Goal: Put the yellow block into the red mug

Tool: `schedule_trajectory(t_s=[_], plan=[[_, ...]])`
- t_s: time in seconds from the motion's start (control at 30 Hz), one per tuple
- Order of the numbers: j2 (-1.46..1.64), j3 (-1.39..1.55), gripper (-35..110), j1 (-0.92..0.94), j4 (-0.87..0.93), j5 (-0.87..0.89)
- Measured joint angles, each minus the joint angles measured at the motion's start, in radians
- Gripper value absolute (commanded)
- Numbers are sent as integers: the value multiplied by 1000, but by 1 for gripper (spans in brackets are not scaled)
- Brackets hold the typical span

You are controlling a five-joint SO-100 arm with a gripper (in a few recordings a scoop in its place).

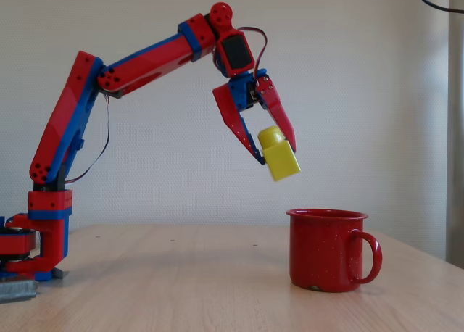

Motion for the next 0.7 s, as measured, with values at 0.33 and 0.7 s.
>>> schedule_trajectory(t_s=[0.33, 0.7], plan=[[-229, -207, 0, 3, -138, 14], [-410, -330, 0, 15, -199, 5]])
